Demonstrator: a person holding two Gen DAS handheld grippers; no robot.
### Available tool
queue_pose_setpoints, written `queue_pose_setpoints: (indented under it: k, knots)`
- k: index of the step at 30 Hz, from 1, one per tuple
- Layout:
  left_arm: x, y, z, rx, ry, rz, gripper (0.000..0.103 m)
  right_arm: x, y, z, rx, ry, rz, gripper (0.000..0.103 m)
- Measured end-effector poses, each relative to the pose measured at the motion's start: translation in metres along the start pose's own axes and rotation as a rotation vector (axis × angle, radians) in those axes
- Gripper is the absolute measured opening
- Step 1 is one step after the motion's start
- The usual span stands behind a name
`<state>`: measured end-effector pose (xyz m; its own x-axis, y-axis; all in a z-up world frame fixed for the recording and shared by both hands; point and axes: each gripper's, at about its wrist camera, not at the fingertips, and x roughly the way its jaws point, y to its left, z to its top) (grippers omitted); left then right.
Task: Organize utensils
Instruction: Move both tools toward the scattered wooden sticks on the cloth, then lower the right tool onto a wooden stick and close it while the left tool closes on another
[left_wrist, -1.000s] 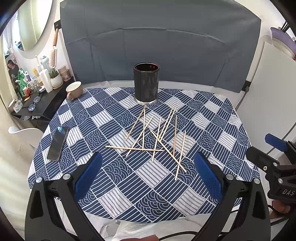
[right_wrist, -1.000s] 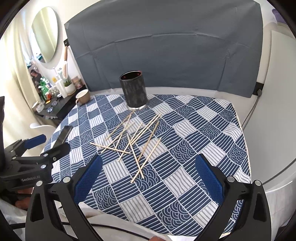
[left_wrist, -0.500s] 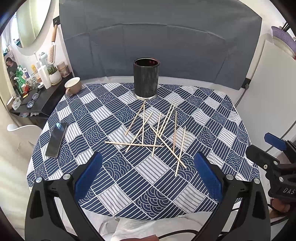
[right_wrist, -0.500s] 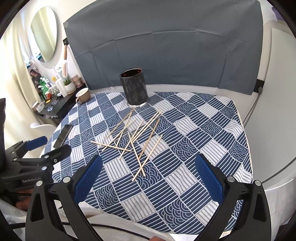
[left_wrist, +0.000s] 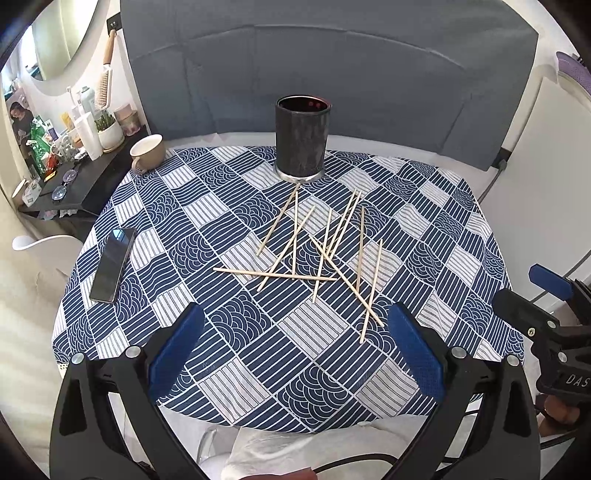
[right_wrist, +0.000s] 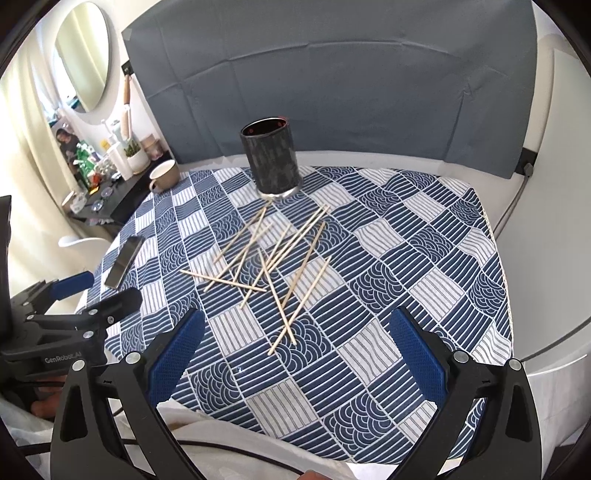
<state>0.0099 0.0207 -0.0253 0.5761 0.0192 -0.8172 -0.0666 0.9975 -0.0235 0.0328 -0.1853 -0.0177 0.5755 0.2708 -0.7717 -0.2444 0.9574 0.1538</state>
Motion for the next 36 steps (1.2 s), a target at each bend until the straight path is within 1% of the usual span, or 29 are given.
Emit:
queue_pose_setpoints:
  k: [4, 8, 16, 19, 26, 31, 36]
  knots:
    - [0.006, 0.005, 0.005, -0.003, 0.017, 0.009, 0.097, 0.008, 0.002, 0.004, 0.004, 0.021, 0.001, 0.096]
    - [0.016, 0.007, 0.007, 0.0, 0.05, -0.001, 0.097, 0.019, 0.004, 0.007, 0.004, 0.056, 0.013, 0.096]
    - [0.035, 0.016, 0.015, 0.001, 0.109, 0.006, 0.097, 0.042, 0.009, 0.016, 0.014, 0.115, 0.015, 0.096]
    - [0.045, 0.02, 0.018, -0.003, 0.141, -0.012, 0.097, 0.052, 0.01, 0.019, 0.017, 0.138, 0.012, 0.096]
    - [0.068, 0.028, 0.028, -0.002, 0.194, -0.026, 0.097, 0.075, 0.011, 0.03, 0.034, 0.187, -0.002, 0.096]
    - [0.09, 0.03, 0.036, 0.009, 0.255, -0.072, 0.097, 0.093, 0.012, 0.038, 0.045, 0.221, -0.034, 0.096]
    - [0.109, 0.032, 0.044, 0.017, 0.292, -0.083, 0.097, 0.111, 0.011, 0.043, 0.056, 0.251, -0.065, 0.096]
